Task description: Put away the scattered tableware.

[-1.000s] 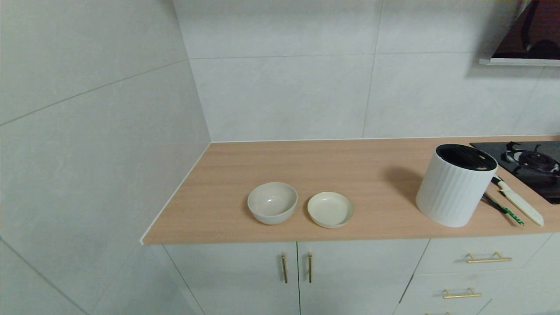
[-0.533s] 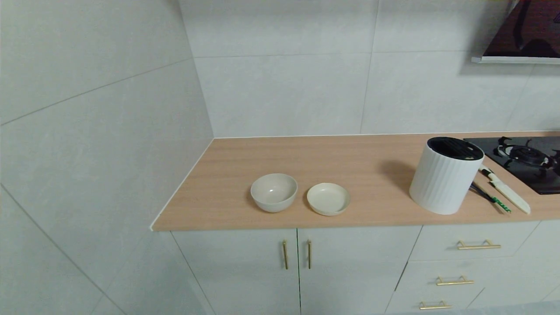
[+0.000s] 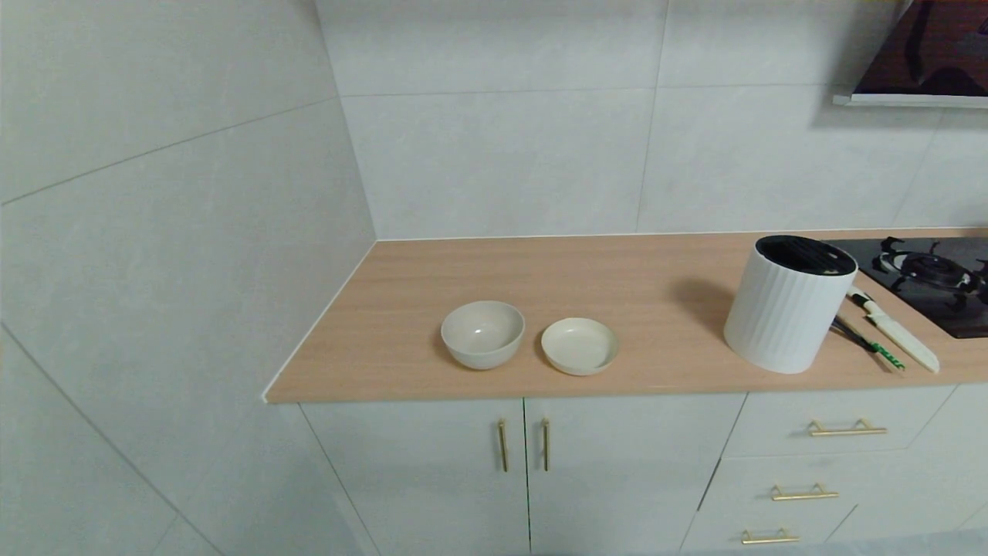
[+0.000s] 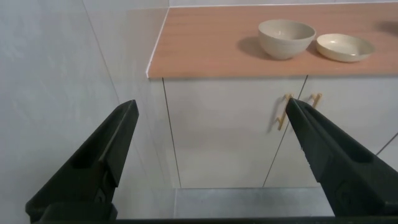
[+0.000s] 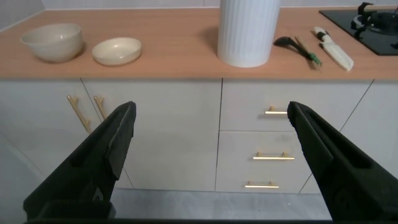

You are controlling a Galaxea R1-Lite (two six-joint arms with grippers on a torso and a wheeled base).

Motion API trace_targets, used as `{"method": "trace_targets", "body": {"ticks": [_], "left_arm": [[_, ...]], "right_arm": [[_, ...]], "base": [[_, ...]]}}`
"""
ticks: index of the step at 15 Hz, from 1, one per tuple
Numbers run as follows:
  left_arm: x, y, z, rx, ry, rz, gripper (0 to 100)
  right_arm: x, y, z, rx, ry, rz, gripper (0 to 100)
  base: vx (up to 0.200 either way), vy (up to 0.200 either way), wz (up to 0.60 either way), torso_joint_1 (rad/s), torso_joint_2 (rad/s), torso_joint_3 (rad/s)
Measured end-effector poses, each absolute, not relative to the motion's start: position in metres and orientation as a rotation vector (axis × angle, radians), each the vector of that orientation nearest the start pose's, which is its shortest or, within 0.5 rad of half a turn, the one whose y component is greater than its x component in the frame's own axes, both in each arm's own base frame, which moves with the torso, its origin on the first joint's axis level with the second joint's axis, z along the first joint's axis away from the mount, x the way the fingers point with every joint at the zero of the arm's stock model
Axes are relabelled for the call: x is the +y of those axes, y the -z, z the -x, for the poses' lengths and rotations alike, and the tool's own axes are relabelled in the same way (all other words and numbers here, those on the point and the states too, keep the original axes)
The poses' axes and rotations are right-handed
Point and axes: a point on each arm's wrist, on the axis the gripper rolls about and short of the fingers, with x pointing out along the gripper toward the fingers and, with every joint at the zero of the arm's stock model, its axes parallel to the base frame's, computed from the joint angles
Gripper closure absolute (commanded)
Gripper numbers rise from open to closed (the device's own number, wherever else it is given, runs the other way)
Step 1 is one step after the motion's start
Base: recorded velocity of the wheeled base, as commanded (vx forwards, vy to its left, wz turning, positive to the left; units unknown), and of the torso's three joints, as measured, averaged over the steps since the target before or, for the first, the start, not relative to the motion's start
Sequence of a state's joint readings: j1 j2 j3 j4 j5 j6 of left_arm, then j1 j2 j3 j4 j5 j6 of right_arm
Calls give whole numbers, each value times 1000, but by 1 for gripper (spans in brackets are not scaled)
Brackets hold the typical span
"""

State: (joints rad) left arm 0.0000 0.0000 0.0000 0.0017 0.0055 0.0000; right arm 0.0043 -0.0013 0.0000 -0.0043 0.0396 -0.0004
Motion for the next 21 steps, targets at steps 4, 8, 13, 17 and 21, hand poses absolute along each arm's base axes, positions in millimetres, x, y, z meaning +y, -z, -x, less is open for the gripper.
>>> {"method": "trace_targets", "body": {"ticks": [4,8,13,17,21], "left_arm": [[0,-75,23,2,-6,0,0],[0,-75,23,1,-6,0,0],[0,-75,23,2,-6,0,0],[0,-75,23,2,-6,0,0],[0,-75,23,2,-6,0,0]], "right_arm": [[1,-76,23,-6,-43,1,0],[1,-76,23,-6,-44,1,0],[1,-76,23,-5,-43,1,0],[1,-76,23,-6,-44,1,0],[1,-76,23,-6,-43,1,0]], "base": [[0,0,0,-188,408,220],[0,0,0,-242,540,298],[0,0,0,-237,544,298],[0,0,0,-214,504,298],[0,0,0,-203,489,286]]}}
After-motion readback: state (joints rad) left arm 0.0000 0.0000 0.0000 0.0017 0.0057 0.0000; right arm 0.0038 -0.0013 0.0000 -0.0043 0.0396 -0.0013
